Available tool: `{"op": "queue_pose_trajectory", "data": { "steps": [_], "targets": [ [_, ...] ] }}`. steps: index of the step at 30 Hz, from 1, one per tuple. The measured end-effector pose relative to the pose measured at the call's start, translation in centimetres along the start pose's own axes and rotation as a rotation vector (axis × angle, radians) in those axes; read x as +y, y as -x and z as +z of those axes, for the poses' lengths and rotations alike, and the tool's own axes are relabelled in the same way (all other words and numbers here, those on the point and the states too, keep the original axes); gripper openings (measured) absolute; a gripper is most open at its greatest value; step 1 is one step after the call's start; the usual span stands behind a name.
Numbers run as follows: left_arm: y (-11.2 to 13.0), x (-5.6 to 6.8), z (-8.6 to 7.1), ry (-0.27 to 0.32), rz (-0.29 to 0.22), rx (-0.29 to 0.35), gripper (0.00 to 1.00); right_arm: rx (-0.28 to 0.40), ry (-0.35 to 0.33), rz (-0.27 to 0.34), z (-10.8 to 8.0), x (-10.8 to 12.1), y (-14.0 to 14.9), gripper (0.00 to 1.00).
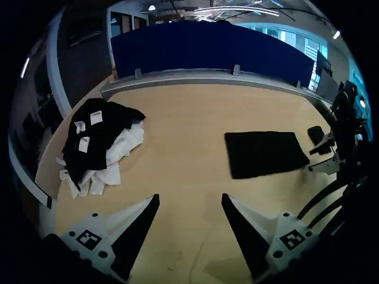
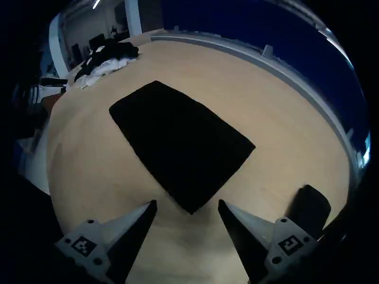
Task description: Fold towel
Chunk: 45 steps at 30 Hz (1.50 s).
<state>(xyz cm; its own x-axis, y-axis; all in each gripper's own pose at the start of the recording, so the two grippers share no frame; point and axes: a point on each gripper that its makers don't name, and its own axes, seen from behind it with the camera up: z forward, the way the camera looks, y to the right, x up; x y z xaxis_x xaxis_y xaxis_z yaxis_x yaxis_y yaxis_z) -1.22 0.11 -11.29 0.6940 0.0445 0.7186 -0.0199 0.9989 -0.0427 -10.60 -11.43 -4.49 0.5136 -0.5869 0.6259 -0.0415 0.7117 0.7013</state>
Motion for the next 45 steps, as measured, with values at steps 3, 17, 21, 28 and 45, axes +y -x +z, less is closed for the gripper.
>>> {"op": "queue_pose_trajectory", "data": {
  "steps": [3,17,21,28,45],
  "targets": [
    [0.5,0.0,-0.1,-0.003,-0.009,-0.008,0.97,-0.001,-0.001,0.004,0.0,0.1,0.1,0.98],
    [0.7,0.0,-0.6,-0.006,-0.018,-0.003,0.97,-0.009,-0.004,0.019,0.3,0.6,1.0,0.52],
    [0.7,0.3,-0.7,0.004,-0.022,-0.004,0.98,-0.007,-0.006,0.030,0.3,0.7,1.1,0.40],
    [0.6,0.6,-0.8,0.010,-0.016,-0.002,0.97,-0.019,-0.013,0.030,0.6,0.7,1.5,0.39],
    [0.8,0.4,-0.7,0.008,-0.012,-0.007,0.97,-0.017,-0.003,0.022,0.6,1.1,1.2,0.06]
  ]
}}
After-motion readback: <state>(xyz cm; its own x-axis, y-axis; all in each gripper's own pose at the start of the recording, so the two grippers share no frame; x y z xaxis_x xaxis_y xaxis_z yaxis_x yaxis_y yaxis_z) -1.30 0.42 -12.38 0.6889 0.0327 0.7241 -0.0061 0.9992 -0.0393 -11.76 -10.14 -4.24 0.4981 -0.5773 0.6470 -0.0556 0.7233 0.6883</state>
